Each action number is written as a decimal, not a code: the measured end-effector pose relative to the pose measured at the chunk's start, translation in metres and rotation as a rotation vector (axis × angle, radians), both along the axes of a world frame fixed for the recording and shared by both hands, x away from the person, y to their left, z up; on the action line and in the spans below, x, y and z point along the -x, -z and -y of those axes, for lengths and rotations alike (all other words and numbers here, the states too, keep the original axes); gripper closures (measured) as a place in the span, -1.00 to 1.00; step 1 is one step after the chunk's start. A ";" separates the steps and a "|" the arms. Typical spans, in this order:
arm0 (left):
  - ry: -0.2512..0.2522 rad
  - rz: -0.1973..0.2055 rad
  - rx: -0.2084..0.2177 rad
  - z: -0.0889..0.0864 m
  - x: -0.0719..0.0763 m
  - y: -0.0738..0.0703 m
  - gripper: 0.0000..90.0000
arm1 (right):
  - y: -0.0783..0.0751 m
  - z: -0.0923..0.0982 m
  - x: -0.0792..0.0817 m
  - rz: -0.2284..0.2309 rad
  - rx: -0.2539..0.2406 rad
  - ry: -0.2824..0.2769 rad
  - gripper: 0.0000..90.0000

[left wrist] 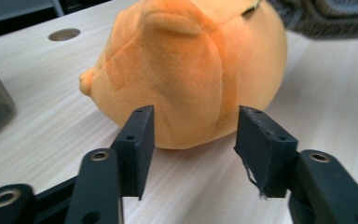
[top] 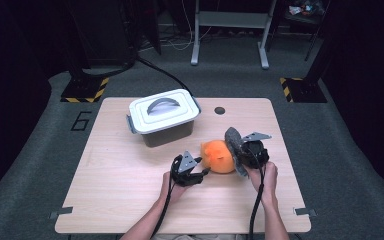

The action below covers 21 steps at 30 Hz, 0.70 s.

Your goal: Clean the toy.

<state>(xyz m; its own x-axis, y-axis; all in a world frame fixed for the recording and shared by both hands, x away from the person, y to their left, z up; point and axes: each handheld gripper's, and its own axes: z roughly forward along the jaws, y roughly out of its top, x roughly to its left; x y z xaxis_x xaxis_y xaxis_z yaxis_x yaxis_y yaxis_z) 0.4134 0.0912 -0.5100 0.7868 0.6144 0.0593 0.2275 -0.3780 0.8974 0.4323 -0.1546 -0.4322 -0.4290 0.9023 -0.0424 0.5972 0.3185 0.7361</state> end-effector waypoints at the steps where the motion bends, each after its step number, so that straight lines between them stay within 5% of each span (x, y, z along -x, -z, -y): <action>1: -0.004 0.009 -0.010 0.002 0.000 0.000 -0.01 | 0.000 0.000 0.000 -0.002 0.001 -0.002 0.68; 5: -0.007 0.045 -0.061 0.011 -0.001 0.003 0.12 | 0.000 0.000 -0.001 0.001 -0.002 -0.007 0.68; 8: -0.011 0.057 -0.071 0.014 -0.001 0.003 0.42 | 0.001 0.000 -0.001 0.010 0.000 -0.013 0.68; 12: -0.008 0.015 -0.023 0.011 -0.004 0.001 0.75 | 0.000 0.007 0.001 0.020 -0.042 -0.022 0.69; 21: 0.051 -0.106 0.109 0.003 -0.004 -0.016 0.81 | -0.027 0.018 0.023 0.083 -0.104 -0.058 0.68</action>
<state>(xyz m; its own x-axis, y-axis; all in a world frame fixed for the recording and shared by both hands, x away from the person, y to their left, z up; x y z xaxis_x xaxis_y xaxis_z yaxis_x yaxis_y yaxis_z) 0.4175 0.0881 -0.4942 0.8154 0.5717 -0.0905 0.3061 -0.2932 0.9057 0.4095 -0.1723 -0.4056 -0.4792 0.8776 0.0126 0.5158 0.2699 0.8131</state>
